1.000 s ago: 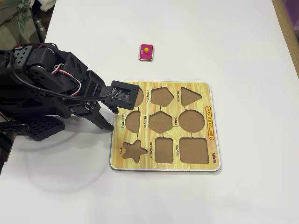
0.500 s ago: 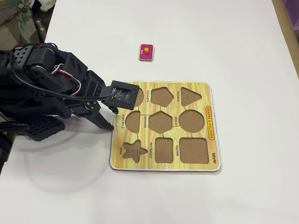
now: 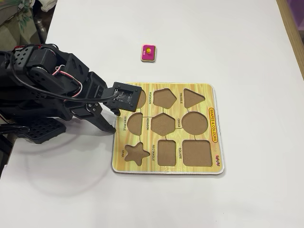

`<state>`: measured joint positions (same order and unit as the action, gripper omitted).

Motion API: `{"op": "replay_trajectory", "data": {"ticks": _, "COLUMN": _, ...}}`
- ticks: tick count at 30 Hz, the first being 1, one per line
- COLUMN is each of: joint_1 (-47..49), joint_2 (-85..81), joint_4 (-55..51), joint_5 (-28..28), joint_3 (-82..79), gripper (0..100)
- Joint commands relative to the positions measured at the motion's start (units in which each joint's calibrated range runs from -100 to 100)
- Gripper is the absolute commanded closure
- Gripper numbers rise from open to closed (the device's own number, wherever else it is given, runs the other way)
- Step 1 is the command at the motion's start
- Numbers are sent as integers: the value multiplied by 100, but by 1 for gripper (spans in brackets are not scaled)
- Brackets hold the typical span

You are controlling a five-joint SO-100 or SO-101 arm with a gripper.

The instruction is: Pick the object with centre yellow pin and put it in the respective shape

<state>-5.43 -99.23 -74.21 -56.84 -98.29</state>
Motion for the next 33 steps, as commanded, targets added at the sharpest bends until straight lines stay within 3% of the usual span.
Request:
{"op": "replay_trajectory", "data": {"ticks": 1, "joint_1": -24, "joint_2": 98, "joint_4": -90, "joint_5": -7, "joint_3": -27, "gripper": 84}}
{"op": "replay_trajectory", "data": {"ticks": 10, "joint_1": -14, "joint_2": 508, "joint_4": -107, "joint_5": -33, "joint_3": 809, "gripper": 84}}
{"op": "replay_trajectory", "data": {"ticks": 23, "joint_1": 35, "joint_2": 4575, "joint_4": -211, "joint_5": 35, "joint_3": 4964, "gripper": 84}}
{"op": "replay_trajectory", "data": {"ticks": 33, "joint_1": 1324, "joint_2": 6801, "joint_4": -1845, "joint_5": 25, "joint_3": 7815, "gripper": 84}}
